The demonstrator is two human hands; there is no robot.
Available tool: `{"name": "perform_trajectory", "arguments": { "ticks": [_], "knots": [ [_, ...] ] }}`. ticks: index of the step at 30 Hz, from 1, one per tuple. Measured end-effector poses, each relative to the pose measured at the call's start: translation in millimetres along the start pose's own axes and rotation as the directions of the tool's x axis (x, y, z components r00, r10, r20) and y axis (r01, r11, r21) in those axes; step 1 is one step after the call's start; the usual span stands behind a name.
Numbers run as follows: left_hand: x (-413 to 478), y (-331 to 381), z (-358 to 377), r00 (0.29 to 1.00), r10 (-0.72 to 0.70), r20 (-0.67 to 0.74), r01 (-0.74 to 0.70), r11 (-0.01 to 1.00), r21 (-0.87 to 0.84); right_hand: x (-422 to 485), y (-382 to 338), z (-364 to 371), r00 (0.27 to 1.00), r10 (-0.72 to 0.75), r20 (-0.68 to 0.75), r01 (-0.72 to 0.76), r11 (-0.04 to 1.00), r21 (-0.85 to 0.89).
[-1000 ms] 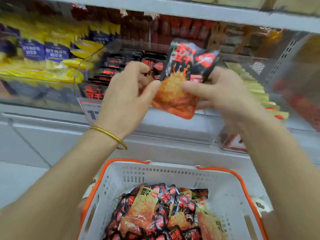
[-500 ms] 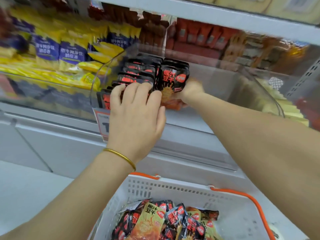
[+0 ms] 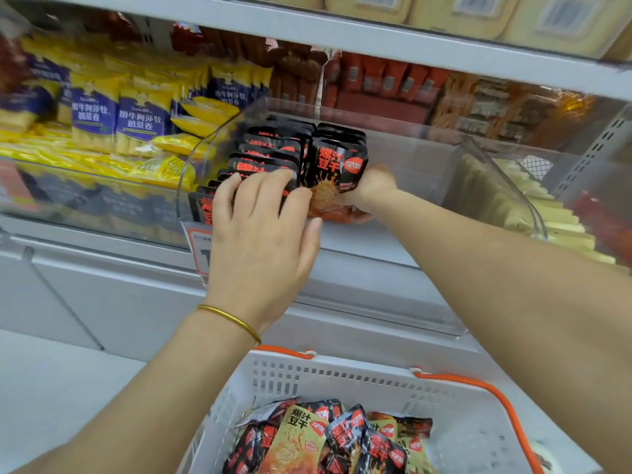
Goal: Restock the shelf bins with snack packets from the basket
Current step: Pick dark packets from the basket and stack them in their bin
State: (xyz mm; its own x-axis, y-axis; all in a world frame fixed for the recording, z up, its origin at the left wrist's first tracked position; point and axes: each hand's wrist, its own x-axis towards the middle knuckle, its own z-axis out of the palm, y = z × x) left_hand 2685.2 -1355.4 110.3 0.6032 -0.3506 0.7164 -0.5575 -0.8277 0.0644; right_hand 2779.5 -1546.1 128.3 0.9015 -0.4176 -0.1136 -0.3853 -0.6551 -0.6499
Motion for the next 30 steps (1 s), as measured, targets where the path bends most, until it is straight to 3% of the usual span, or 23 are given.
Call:
{"name": "perform_trajectory", "arguments": {
  "ticks": [5, 8, 10, 12, 14, 17, 19, 21, 24, 28, 30],
  "knots": [
    [-2, 5, -12, 0.982, 0.089, -0.168, -0.097, 0.995, -0.038, -46, -16, -32, 0.995, -0.083, -0.053, 0.080, 0.996, -0.042],
    [-9, 20, -33, 0.949, 0.197, -0.247, -0.239, 0.959, -0.153, -115, -18, -64, 0.954, -0.261, -0.149, 0.266, 0.964, 0.014],
    [-21, 31, -37, 0.951, 0.274, -0.145, -0.303, 0.918, -0.256, -167, -5, -76, 0.921, -0.378, -0.096, 0.384, 0.921, 0.057],
    [-36, 41, -30, 0.941, 0.337, 0.034, -0.312, 0.900, -0.303, -198, 23, -69, 0.927, -0.373, 0.052, 0.364, 0.923, 0.129],
    [-55, 48, -18, 0.900, 0.362, 0.244, -0.281, 0.908, -0.311, -209, 62, -40, 0.925, -0.246, 0.290, 0.235, 0.969, 0.074],
    [-83, 56, -2, 0.805, 0.375, 0.459, -0.234, 0.913, -0.335, -198, 133, 24, 0.862, 0.047, 0.505, 0.094, 0.963, -0.251],
    [-97, 62, 5, 0.761, 0.373, 0.531, -0.217, 0.918, -0.334, -185, 186, 63, 0.854, 0.135, 0.502, 0.134, 0.876, -0.464],
    [-103, 69, 10, 0.740, 0.355, 0.571, -0.198, 0.927, -0.319, -180, 230, 92, 0.845, 0.194, 0.499, 0.132, 0.828, -0.545],
    [-106, 75, 14, 0.706, 0.329, 0.627, -0.185, 0.940, -0.285, -187, 277, 121, 0.843, 0.246, 0.478, 0.088, 0.815, -0.573],
    [-105, 78, 22, 0.618, 0.312, 0.722, -0.197, 0.950, -0.242, -198, 299, 140, 0.904, 0.163, 0.396, 0.115, 0.798, -0.591],
    [-104, 78, 26, 0.593, 0.309, 0.744, -0.186, 0.951, -0.247, -192, 293, 133, 0.888, 0.174, 0.426, 0.079, 0.854, -0.513]
  ]
}}
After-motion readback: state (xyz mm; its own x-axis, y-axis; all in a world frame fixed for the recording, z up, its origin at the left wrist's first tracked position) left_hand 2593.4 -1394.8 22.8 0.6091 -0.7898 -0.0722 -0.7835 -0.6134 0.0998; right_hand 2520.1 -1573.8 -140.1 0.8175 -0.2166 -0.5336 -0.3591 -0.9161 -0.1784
